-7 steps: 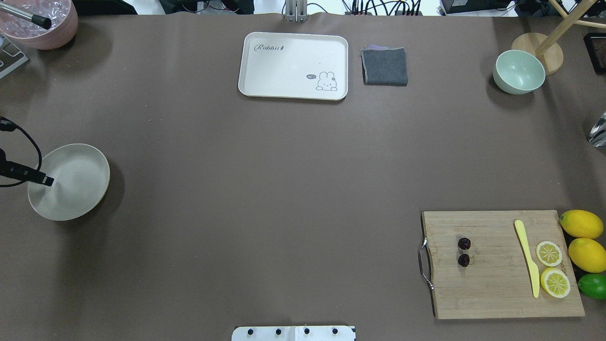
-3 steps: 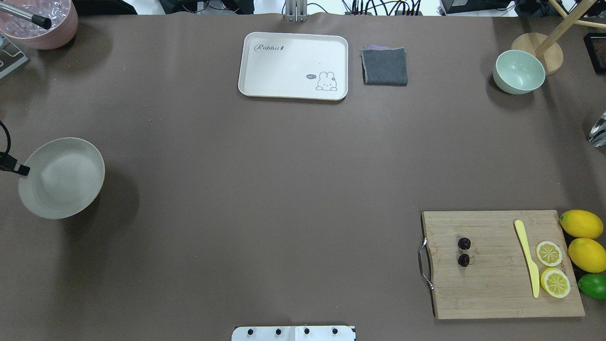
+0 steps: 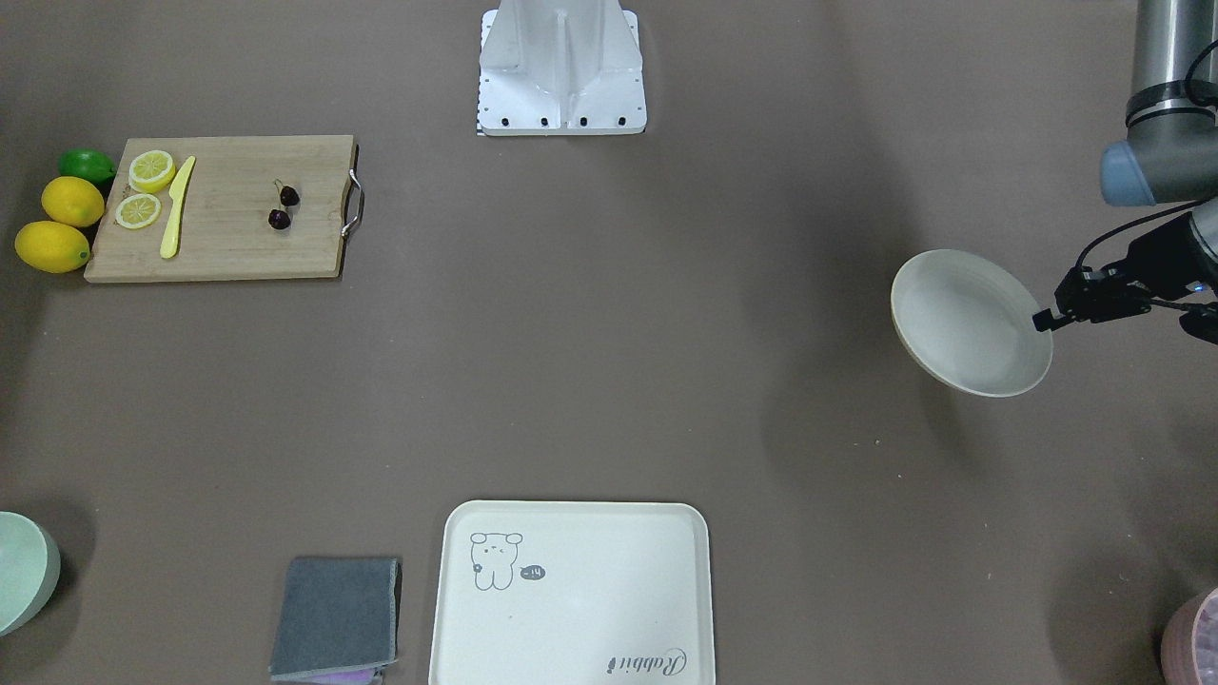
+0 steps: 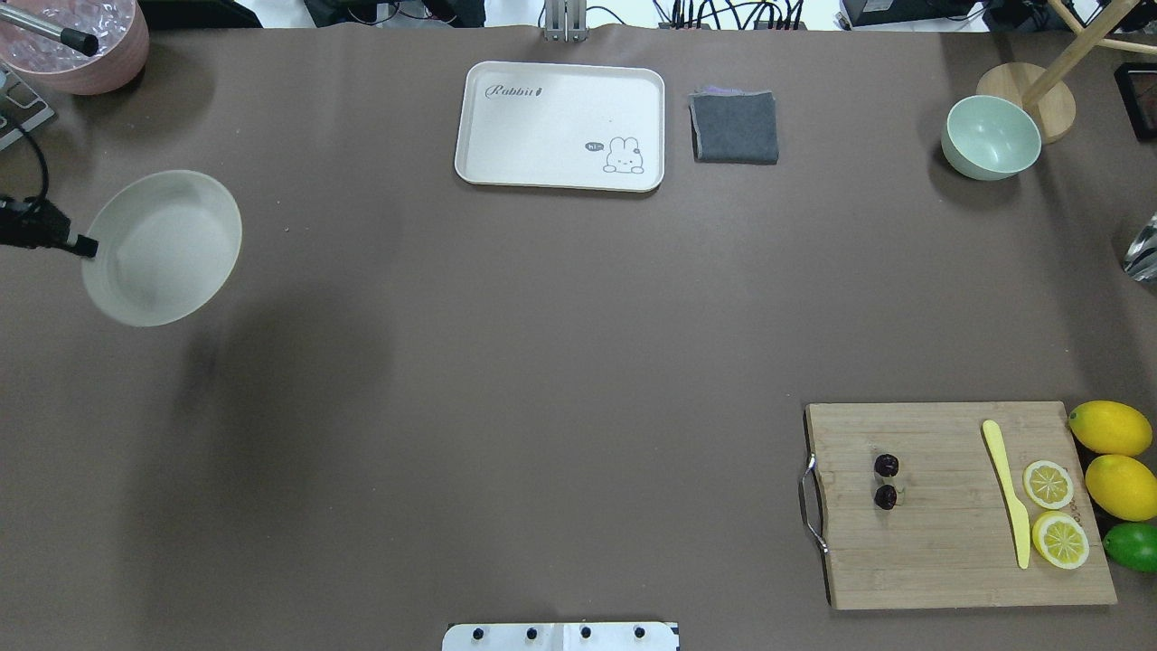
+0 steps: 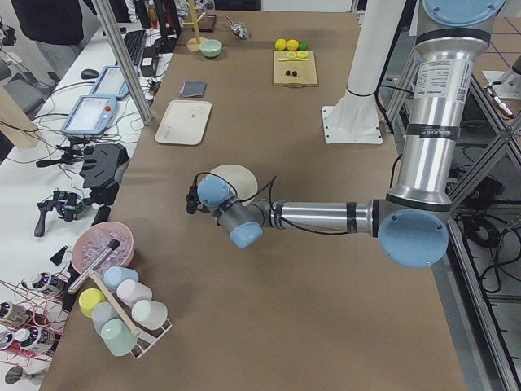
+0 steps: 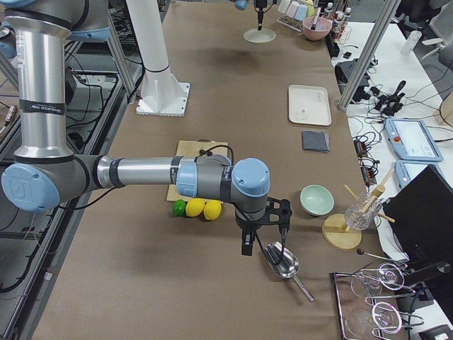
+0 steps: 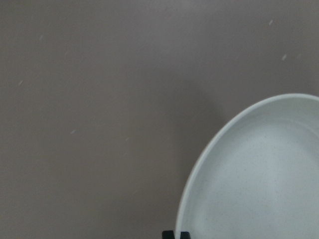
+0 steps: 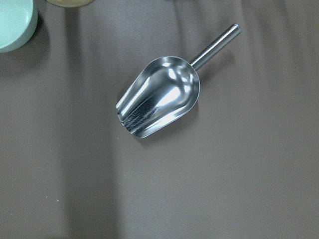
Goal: Place red cherry on plate
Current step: 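Slide the white bowl with the left gripper toward the table center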
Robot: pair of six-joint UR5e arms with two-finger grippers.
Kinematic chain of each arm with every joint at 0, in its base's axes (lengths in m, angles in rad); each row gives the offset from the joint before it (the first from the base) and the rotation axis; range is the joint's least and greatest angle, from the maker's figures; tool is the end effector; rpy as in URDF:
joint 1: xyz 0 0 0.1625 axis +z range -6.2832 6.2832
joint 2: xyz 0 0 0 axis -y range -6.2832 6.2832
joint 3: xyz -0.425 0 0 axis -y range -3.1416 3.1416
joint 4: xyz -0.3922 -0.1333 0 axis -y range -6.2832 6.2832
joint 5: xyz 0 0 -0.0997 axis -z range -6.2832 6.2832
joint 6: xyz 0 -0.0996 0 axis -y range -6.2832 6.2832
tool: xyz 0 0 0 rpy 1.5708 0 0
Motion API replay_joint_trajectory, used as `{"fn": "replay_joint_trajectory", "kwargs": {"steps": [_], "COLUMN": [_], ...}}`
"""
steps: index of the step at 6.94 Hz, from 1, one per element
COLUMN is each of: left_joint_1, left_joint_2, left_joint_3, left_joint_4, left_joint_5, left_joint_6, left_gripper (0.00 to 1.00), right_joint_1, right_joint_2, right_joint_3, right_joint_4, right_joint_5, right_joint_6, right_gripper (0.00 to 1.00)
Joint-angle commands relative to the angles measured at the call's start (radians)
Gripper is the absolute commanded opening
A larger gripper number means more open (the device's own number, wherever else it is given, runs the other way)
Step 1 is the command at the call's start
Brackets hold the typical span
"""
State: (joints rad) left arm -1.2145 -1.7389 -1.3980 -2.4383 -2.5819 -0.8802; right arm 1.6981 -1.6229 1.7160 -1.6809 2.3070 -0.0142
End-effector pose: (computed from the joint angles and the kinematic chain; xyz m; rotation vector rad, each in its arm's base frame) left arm 0.1524 -0.5497 0.5420 0.0919 1.2148 -0.0218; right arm 0.1251 -0.4546 0.6260 0.0359 -0.7359 0.1142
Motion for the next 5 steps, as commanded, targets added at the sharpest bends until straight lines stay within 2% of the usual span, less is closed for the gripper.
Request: {"fn": "replay_joint_trajectory", "kwargs": {"steps": [1, 2, 3, 4, 5], "left_joint_1": [0.126, 0.254, 0.357, 0.459, 0.531], "left_joint_2": [-0.156, -0.216, -0.249, -0.251, -0.28], "left_joint_3": [-0.024, -0.056, -0.115, -0.218, -0.302], "left_joint_4": [0.002, 0.01, 0.072, 0.181, 0.325], "left_joint_5": [0.153, 0.277, 0.375, 0.479, 0.538], "left_joint_6": [-0.298, -0.454, -0.55, -0.584, -0.623], "left_gripper": [0.0, 0.0, 0.0, 0.0, 0.0], "right_joint_1": [-0.002, -0.002, -0.002, -0.002, -0.002], "right_joint_2": [-0.003, -0.005, -0.005, -0.005, -0.005], "right_joint_3": [0.002, 0.002, 0.002, 0.001, 0.0], "right_joint_4": [0.01, 0.02, 0.02, 0.02, 0.02], "right_joint_5": [0.002, 0.003, 0.003, 0.003, 0.003], "right_joint_6": [0.002, 0.002, 0.002, 0.002, 0.002], "right_gripper": [1.0, 1.0, 1.0, 1.0, 1.0]}}
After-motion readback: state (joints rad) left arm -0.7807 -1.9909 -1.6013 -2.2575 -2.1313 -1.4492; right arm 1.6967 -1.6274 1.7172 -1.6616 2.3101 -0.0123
